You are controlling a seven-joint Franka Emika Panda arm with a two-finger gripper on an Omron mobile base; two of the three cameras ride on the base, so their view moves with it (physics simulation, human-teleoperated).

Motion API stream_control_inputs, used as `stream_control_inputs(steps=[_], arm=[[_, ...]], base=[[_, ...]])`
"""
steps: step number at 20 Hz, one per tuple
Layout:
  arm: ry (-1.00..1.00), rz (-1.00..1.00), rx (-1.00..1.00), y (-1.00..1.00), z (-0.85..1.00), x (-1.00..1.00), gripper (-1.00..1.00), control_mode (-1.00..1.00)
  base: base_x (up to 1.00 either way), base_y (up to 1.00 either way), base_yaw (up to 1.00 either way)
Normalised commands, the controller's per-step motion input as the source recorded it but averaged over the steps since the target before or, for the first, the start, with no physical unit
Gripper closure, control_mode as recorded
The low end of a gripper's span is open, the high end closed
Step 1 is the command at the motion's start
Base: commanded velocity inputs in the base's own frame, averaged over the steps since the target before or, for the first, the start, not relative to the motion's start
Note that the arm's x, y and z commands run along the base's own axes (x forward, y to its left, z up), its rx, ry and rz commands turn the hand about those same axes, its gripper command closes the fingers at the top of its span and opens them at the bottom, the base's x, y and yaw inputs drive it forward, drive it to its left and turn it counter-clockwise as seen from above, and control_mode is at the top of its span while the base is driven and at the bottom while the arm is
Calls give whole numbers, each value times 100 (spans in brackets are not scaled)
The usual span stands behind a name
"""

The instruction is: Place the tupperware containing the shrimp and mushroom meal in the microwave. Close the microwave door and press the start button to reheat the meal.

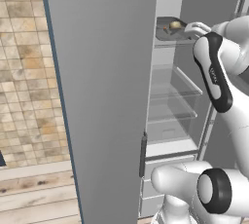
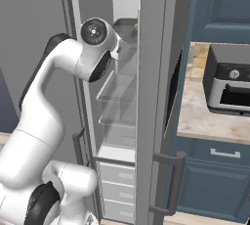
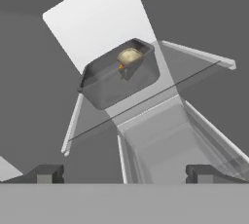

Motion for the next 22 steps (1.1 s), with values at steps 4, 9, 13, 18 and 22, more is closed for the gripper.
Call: stream_control_inputs(steps=[4,9,13,18,22], arm=[[1,0,8,0,0,8,-100,-100],[4,0,9,-1,0,13,-100,-100],[5,0,9,-4,0,17,-100,-100],[6,0,6,0,0,17,-100,-100],[1,0,4,0,0,20,-100,-100]], base=[[0,0,0],[0,0,0],[0,0,0],[0,0,0],[0,0,0]])
